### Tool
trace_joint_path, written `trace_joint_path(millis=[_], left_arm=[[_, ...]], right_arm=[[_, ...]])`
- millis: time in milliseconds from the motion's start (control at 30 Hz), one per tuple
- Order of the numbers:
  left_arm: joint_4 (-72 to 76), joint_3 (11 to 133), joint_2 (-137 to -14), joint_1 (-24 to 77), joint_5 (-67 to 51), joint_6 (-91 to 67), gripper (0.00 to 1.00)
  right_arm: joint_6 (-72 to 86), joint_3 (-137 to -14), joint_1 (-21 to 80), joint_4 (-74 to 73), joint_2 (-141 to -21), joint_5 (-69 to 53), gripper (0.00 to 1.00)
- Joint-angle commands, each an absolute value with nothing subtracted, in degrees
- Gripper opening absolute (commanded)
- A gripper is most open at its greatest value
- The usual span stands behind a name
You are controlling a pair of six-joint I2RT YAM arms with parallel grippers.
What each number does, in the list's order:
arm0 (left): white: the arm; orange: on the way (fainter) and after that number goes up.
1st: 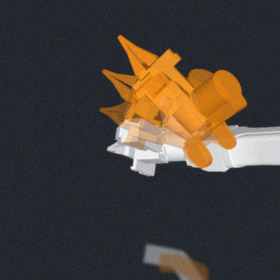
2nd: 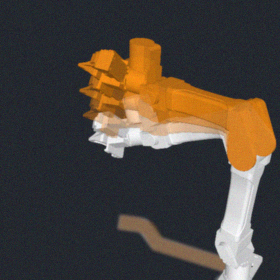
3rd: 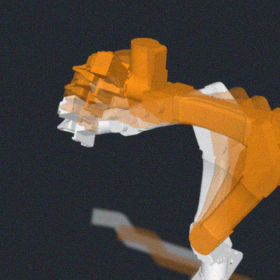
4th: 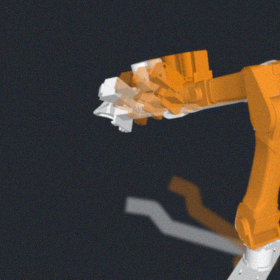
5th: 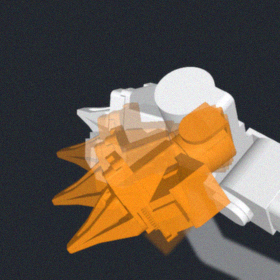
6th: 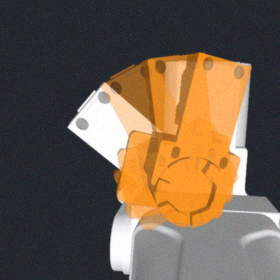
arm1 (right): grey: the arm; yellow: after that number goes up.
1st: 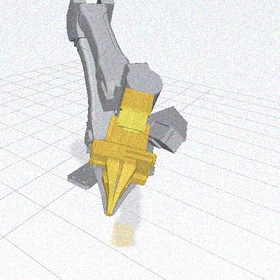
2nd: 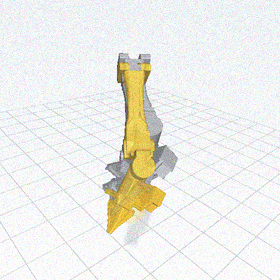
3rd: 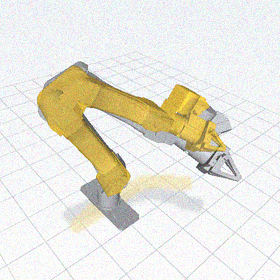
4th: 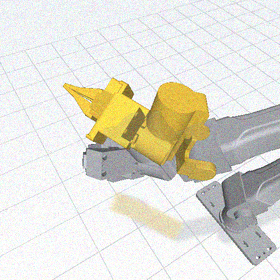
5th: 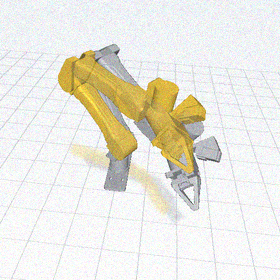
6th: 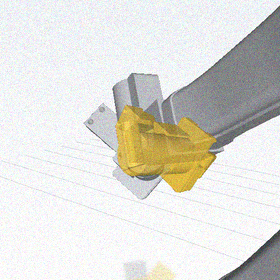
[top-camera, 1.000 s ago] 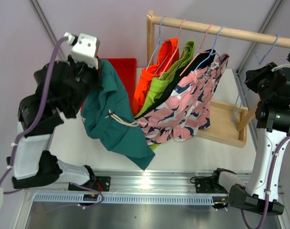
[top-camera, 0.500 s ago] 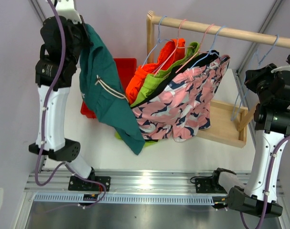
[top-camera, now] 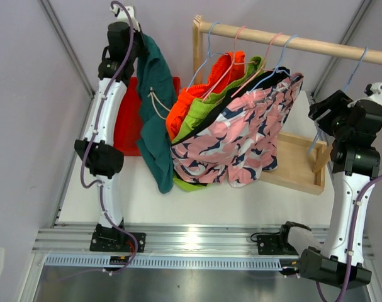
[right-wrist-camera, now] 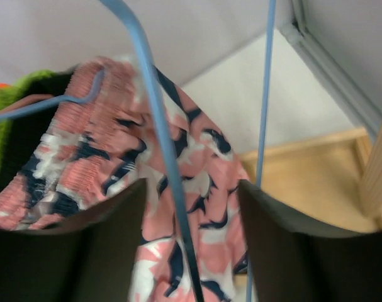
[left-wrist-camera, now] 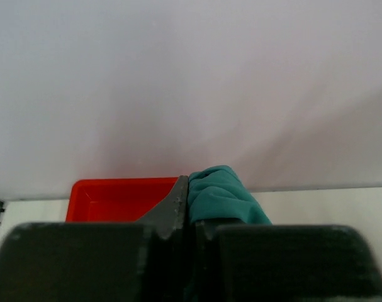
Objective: Remove the shorts from the hanger
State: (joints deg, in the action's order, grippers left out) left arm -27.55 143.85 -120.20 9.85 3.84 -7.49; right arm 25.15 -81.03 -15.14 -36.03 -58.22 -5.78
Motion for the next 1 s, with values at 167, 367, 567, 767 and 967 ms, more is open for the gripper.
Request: trace_joint_path(millis=[167,367,567,767,967], left_arm=[[-22.4,142.5,-124.5,8.3,13.7,-10.5,0.99],[-24.2,136.1,-115.7,8.0,27.5,-11.7,0.99],[-30.8,133.1,-107.0,7.9,26.3,-14.9,0.99],[-24.8,112.2,-88.5,9.8,21.5,-16.3,0.99],[-22.8,95.9,-73.6,13.4,18.0,-15.8,0.99]], right_arm=[[26.5,-79.5,-15.4,-40.1,-55.1,-3.4,0.99],[27.9,-79.6,-15.4,-41.2,-51.9,-1.8,0.99],[29.1,-84.4,-15.4,-43.1,-46.9,-2.8,0.99],[29.5,-98.0,-15.4,-46.9,-49.5,-10.2,0.99],[30.9,-109.8,-15.4,-50.8,-52.6,-11.9,0.99]])
